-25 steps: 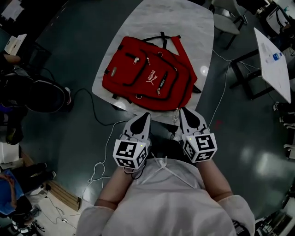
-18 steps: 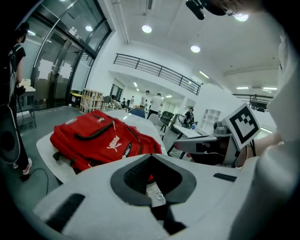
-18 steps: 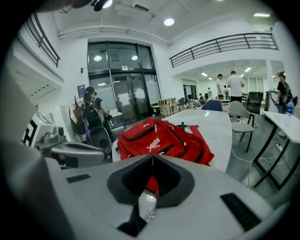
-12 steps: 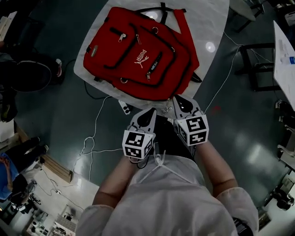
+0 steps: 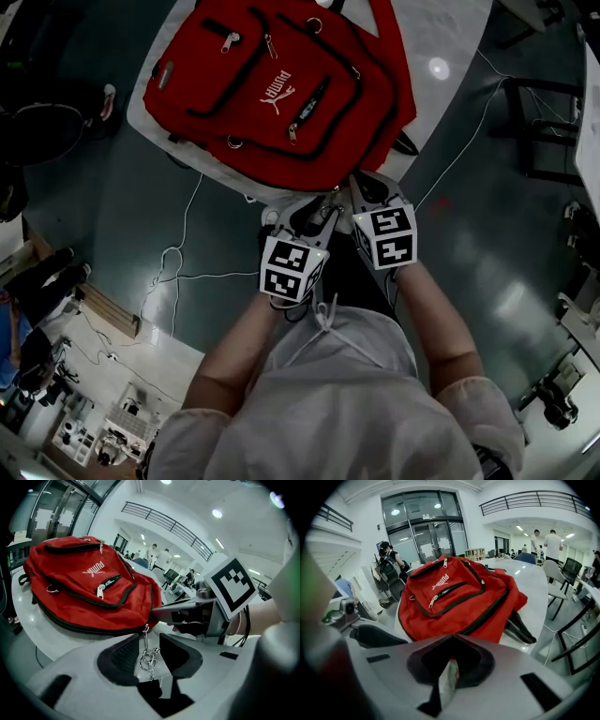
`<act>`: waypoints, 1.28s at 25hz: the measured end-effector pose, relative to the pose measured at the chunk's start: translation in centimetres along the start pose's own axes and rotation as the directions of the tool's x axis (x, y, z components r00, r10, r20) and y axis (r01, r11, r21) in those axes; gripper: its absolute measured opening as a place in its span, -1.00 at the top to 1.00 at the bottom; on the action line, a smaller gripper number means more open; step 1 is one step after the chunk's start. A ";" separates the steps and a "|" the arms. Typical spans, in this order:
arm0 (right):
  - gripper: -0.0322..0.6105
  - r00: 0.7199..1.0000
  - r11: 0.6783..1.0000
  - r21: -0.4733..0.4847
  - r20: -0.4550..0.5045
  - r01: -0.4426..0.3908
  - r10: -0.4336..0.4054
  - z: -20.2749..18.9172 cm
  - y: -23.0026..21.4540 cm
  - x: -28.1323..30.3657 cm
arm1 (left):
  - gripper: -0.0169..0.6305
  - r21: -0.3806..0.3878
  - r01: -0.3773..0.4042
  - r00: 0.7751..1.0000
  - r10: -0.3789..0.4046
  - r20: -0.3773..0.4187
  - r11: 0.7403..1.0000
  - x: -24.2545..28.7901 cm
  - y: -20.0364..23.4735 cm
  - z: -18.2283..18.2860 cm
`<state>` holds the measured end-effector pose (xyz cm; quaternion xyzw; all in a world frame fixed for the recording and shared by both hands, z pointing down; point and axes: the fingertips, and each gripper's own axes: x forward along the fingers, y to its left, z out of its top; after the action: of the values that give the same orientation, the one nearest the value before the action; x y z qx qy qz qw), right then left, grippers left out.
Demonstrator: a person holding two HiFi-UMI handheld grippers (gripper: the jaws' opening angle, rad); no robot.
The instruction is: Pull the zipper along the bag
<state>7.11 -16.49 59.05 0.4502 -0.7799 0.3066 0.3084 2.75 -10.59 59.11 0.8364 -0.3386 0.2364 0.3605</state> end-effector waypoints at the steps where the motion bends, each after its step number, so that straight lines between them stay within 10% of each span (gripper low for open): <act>1: 0.82 1.000 1.000 0.001 -0.012 -0.004 0.004 -0.2 -0.1 0.2 | 0.56 0.002 -0.003 1.000 0.003 -0.014 1.000 0.3 -0.1 -0.2; 9: 0.82 0.996 1.000 -0.003 -0.093 -0.017 0.017 -1.1 -0.5 1.7 | 0.56 -0.085 -0.069 0.993 0.060 -0.106 0.994 2.7 0.7 -1.5; 32: 0.82 0.974 0.997 -0.030 -0.216 -0.072 0.064 -1.1 -0.3 2.9 | 0.89 -0.036 -0.114 0.973 0.105 -0.206 0.993 2.9 2.3 -2.0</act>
<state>6.45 -17.26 62.02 0.3816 -0.7625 0.3490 0.3887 2.68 -11.34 63.25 0.7790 -0.3510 0.3320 0.3996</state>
